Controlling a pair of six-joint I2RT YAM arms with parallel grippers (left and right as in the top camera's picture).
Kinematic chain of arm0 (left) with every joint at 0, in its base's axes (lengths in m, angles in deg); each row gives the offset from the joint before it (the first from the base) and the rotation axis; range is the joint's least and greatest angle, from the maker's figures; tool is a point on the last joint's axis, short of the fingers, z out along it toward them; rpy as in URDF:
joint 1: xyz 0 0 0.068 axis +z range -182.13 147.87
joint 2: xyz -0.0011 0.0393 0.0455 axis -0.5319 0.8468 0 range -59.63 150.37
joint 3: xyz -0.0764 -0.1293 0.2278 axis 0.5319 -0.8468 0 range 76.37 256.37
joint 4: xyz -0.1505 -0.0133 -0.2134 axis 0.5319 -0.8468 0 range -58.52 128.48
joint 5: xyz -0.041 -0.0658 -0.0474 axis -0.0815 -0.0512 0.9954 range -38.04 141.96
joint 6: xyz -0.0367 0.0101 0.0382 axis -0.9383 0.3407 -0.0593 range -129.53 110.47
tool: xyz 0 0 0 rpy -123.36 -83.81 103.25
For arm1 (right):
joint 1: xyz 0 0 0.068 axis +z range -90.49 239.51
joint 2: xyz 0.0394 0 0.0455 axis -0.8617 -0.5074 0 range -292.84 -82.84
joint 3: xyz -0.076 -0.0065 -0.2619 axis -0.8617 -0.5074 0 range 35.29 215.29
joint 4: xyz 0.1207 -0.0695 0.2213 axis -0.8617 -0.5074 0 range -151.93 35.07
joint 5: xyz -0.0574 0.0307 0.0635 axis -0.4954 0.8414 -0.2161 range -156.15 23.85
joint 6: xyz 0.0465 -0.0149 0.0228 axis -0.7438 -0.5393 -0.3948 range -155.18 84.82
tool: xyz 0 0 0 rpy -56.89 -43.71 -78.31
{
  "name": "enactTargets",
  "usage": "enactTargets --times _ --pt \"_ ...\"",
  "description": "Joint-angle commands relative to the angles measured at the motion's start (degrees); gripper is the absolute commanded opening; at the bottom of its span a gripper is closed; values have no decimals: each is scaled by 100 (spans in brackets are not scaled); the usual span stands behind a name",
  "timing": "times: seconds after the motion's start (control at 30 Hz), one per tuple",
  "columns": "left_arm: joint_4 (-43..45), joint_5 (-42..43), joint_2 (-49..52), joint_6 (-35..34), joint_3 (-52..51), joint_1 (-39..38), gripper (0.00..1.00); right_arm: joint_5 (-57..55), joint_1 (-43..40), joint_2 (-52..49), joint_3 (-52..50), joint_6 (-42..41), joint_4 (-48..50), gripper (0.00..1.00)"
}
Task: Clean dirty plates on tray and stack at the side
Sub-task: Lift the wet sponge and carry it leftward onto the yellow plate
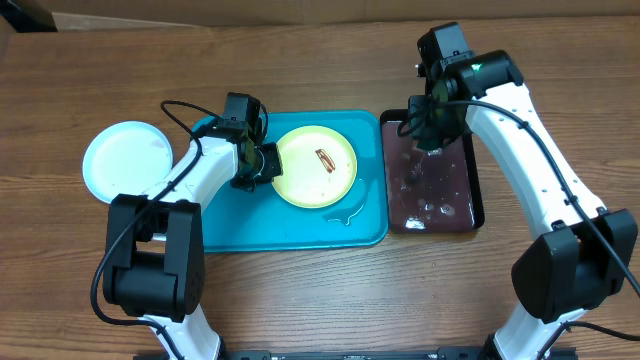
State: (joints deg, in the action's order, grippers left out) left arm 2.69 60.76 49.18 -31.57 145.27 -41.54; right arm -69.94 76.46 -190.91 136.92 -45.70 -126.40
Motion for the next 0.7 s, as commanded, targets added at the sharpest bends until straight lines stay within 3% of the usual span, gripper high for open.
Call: enactTargets --times 0.0,0.2,0.4,0.67 --pt "-13 72 42 149 -28 -39 4 205 216 59 616 -74 28 4" --pt "0 72 42 149 -28 -39 4 455 1043 48 726 343 608 4" --pt "-15 72 42 149 -28 -39 4 -63 1753 -212 516 461 1231 4" --pt "-13 133 42 149 -28 -39 4 -334 1906 -1165 516 463 1421 4"
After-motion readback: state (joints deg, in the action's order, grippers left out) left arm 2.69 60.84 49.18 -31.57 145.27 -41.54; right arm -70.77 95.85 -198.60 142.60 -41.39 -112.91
